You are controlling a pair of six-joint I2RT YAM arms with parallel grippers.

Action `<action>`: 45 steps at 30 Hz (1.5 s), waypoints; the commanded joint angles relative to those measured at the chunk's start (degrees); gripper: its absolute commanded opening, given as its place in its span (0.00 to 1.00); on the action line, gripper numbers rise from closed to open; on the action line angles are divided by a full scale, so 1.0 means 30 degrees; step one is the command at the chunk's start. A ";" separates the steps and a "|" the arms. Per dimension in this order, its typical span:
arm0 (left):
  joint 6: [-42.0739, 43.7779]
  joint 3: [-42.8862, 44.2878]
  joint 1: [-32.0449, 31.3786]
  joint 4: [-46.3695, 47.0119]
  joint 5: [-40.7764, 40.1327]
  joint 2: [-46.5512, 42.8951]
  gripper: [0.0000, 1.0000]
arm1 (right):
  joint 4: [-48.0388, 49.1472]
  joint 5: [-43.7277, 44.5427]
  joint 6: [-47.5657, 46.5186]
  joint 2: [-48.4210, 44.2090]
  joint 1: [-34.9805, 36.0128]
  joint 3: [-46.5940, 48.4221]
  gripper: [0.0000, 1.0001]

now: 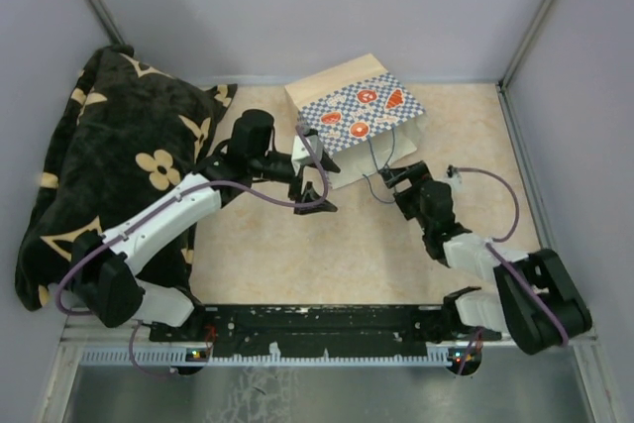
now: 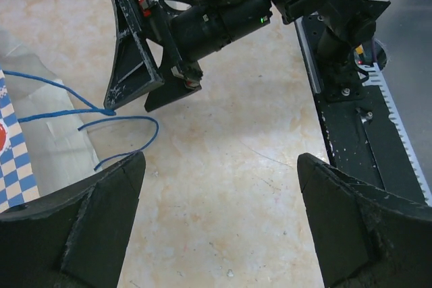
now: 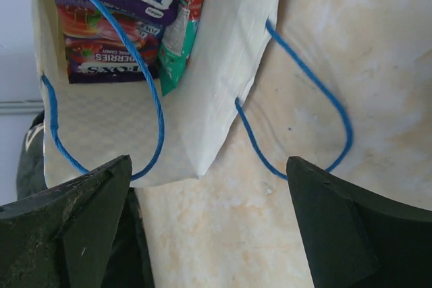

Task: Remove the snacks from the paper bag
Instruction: Adjust the paper bag at the center of the board.

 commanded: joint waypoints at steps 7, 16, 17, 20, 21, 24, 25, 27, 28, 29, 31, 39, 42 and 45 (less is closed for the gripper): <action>0.2381 0.1910 0.1885 -0.2437 0.2335 0.1081 1.00 | 1.0900 0.0102 0.4866 0.7620 0.0537 0.1340 0.80; 0.2198 0.1444 -0.1986 0.4332 -1.5227 0.3959 0.99 | 0.6454 -0.0472 0.0826 0.2472 0.0145 0.0213 0.89; 0.2830 0.0906 -0.2268 0.6347 -1.6408 0.4315 0.99 | 0.5208 -0.0177 0.0457 0.1197 -0.0141 0.0023 0.94; 0.4425 0.0149 -0.2747 0.9294 -1.8309 0.5272 0.99 | 0.0703 0.0203 -0.0643 -0.2711 -0.1649 -0.0067 0.99; 0.4833 0.0132 -0.2839 0.9957 -1.8543 0.5597 0.99 | -0.0874 0.0090 -0.0998 -0.3856 -0.2383 -0.0111 0.99; 0.6278 -0.0105 -0.3139 1.1798 -1.8793 0.6732 0.99 | -0.3147 -0.1635 -0.1753 -0.6349 -0.5106 -0.0123 0.99; 0.6716 -0.0123 -0.3251 1.2372 -1.8783 0.7123 0.99 | -0.3704 -0.2183 -0.2011 -0.6746 -0.6123 -0.0093 0.99; 0.7376 0.0027 -0.3443 1.3265 -1.9015 0.7881 0.99 | -0.4298 -0.2861 -0.2420 -0.7152 -0.7074 -0.0102 0.99; 0.7742 0.0227 -0.3594 1.3475 -1.9163 0.8216 0.99 | -0.4588 -0.2834 -0.2739 -0.7253 -0.7108 -0.0061 0.99; 0.8035 0.0428 -0.3718 1.3413 -1.9265 0.8448 0.99 | -0.4661 -0.2824 -0.2863 -0.7295 -0.7123 -0.0052 0.99; 0.8266 0.0690 -0.3912 1.3195 -1.9384 0.8527 0.99 | -0.4454 -0.2949 -0.2721 -0.7412 -0.7119 -0.0279 0.99; 0.8141 0.6012 -0.3953 0.2076 -1.7812 0.9388 0.99 | -0.4945 -0.2599 -0.3836 -0.7298 -0.7091 -0.0032 0.99; 0.8656 0.6445 -0.3947 -0.0336 -1.6916 0.8874 0.99 | -0.5061 -0.2596 -0.3985 -0.7232 -0.7098 0.0089 0.99; 0.9148 0.7510 -0.4066 -0.2771 -1.6576 0.9158 0.99 | -0.4801 -0.2661 -0.3937 -0.7018 -0.7102 -0.0027 0.99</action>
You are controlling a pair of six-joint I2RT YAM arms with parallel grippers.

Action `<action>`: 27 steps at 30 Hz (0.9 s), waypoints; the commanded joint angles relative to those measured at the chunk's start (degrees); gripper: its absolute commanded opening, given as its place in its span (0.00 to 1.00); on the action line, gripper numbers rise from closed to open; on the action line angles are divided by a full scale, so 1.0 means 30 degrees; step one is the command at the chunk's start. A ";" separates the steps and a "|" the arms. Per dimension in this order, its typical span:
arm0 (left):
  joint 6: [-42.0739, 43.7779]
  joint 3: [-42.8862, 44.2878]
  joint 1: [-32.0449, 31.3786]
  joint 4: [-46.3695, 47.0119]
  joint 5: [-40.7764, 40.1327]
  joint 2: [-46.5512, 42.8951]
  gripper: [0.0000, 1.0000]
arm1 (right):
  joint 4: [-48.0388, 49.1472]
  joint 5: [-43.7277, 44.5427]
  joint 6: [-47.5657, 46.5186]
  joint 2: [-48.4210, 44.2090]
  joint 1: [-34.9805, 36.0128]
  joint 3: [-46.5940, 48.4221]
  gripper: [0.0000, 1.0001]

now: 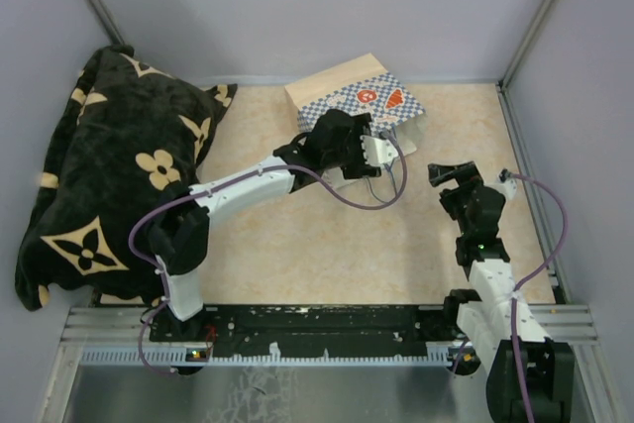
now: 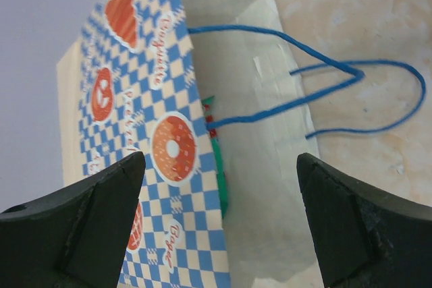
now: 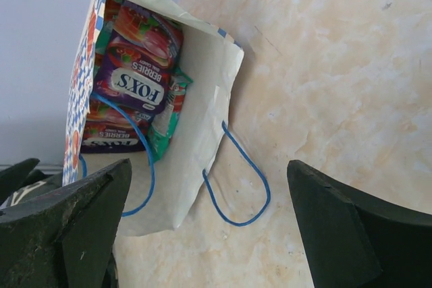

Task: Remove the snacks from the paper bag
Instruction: Adjust the paper bag at the center of the board.

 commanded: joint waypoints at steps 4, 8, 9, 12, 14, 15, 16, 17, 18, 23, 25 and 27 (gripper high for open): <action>0.1520 0.0675 -0.0338 -0.4342 0.0353 0.0344 0.99 | 0.0998 -0.0411 -0.0428 0.0697 -0.0057 0.0277 0.99; 0.3000 -0.3610 -0.0383 0.3817 -0.0255 -0.0888 0.99 | 0.1459 -0.0939 -0.0310 0.1405 -0.0062 0.0367 0.99; 0.3391 -0.4578 -0.0407 0.6525 -0.0541 -0.0884 0.99 | 0.1817 -0.1088 -0.0288 0.1575 -0.0054 0.0369 0.99; 0.3827 -0.5517 -0.0415 1.1285 -0.0492 -0.0006 0.99 | 0.2910 -0.1406 -0.0347 0.2366 -0.0062 0.0337 0.99; 0.4038 -0.5617 -0.0456 1.3424 0.0051 0.0734 0.99 | 0.3493 -0.1536 -0.0375 0.2995 -0.0068 0.0512 0.99; 0.4286 -0.5569 -0.0441 1.4296 0.0442 0.1062 0.99 | 0.3844 -0.1665 -0.0299 0.3381 -0.0058 0.0585 0.99; 0.4408 -0.5383 -0.0443 1.4965 0.0703 0.1355 0.99 | 0.4222 -0.1853 -0.0246 0.3730 -0.0053 0.0638 0.99; 0.4372 -0.5016 -0.0460 1.5173 0.0992 0.1542 0.99 | 0.4444 -0.2018 -0.0100 0.4096 -0.0075 0.0711 0.99; 0.4196 -0.4640 -0.0464 1.5165 0.1281 0.1679 0.99 | 0.4718 -0.2135 0.0050 0.4405 -0.0070 0.0771 0.99; 0.3717 -0.3081 -0.0366 1.2911 0.2625 0.1842 0.99 | 0.6211 -0.2651 0.0455 0.5866 -0.0057 0.0687 0.99; 0.3226 -0.1831 -0.0218 1.0893 0.2746 0.1783 0.99 | 0.7007 -0.2774 0.0744 0.6593 -0.0054 0.0678 0.99; 0.1460 -0.0745 0.0181 0.9307 0.3754 0.1438 0.96 | 0.7515 -0.3048 0.0949 0.7224 -0.0054 0.0854 0.99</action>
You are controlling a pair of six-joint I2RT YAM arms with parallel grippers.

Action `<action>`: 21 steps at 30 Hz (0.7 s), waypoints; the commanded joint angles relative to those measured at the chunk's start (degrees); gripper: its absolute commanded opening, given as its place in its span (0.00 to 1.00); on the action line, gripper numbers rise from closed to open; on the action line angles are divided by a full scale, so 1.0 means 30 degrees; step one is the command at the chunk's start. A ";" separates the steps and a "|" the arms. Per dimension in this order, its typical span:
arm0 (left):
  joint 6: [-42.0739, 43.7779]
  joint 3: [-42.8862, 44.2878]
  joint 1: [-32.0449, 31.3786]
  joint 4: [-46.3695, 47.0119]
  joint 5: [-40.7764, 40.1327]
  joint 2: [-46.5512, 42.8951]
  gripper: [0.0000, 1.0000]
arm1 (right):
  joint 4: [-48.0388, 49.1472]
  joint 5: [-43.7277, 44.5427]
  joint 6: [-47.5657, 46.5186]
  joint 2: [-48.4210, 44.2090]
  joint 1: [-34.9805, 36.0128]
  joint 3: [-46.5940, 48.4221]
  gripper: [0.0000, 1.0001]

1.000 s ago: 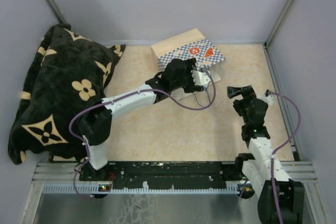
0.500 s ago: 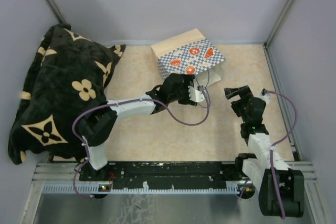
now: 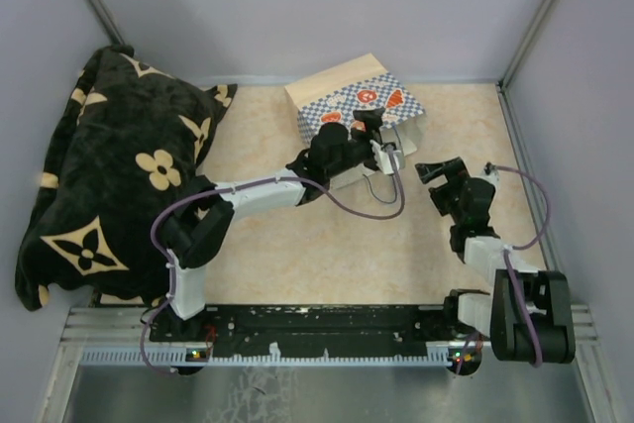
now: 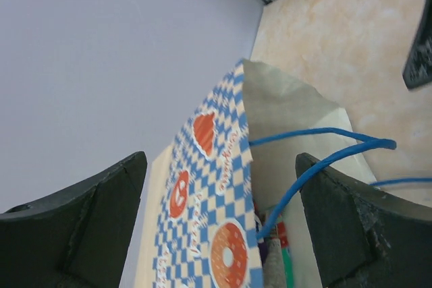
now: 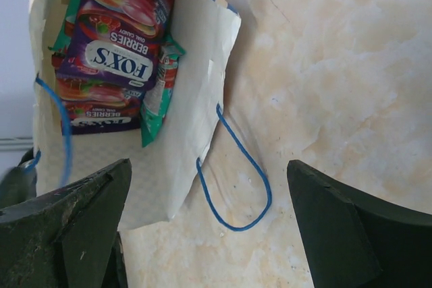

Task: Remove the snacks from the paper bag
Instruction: Adjust the paper bag at the center of the board.

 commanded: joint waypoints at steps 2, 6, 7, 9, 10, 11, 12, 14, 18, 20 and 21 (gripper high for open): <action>-0.3560 0.2523 0.0605 -0.2429 0.2580 -0.0675 0.93 | 0.2755 -0.0956 0.0566 0.1532 -0.0061 0.1120 0.99; -0.5232 0.3578 0.0641 -0.2953 0.2558 -0.0712 0.48 | 0.3673 -0.1229 0.1265 0.2984 -0.0057 0.1490 0.99; -0.5615 0.3911 0.0626 -0.3162 0.2242 -0.0584 0.26 | 0.4115 -0.1388 0.1802 0.3459 -0.0031 0.1542 0.99; -0.5796 0.4213 0.0597 -0.3357 0.1778 -0.0365 0.01 | 0.5196 -0.1310 0.2660 0.4541 0.0278 0.1691 0.97; -0.5808 0.4269 0.0625 -0.3349 0.1702 -0.0306 0.00 | 0.5649 -0.0924 0.2978 0.5078 0.0648 0.1852 0.95; -0.5841 0.4276 0.0643 -0.3270 0.1552 -0.0237 0.00 | 0.5955 -0.0530 0.3186 0.5662 0.1148 0.2188 0.94; -0.5951 0.4299 0.0674 -0.3209 0.1347 -0.0114 0.00 | 0.6026 -0.0118 0.3403 0.6277 0.1727 0.2695 0.92; -0.6500 0.4600 0.0770 -0.3328 0.0844 0.0226 0.00 | 0.6488 0.0511 0.4141 0.7685 0.3086 0.3945 0.90; -0.8477 0.5683 0.0967 -0.4138 -0.0286 0.0778 0.00 | 0.9061 0.1475 0.5855 1.1165 0.4528 0.5772 0.84; -0.9253 0.6161 0.0976 -0.4452 -0.0751 0.0970 0.00 | 0.9363 0.2226 0.6346 1.2482 0.5073 0.6781 0.83; -0.9670 0.6366 0.0976 -0.4558 -0.0970 0.1058 0.00 | 0.9177 0.2556 0.6515 1.2963 0.5389 0.7337 0.83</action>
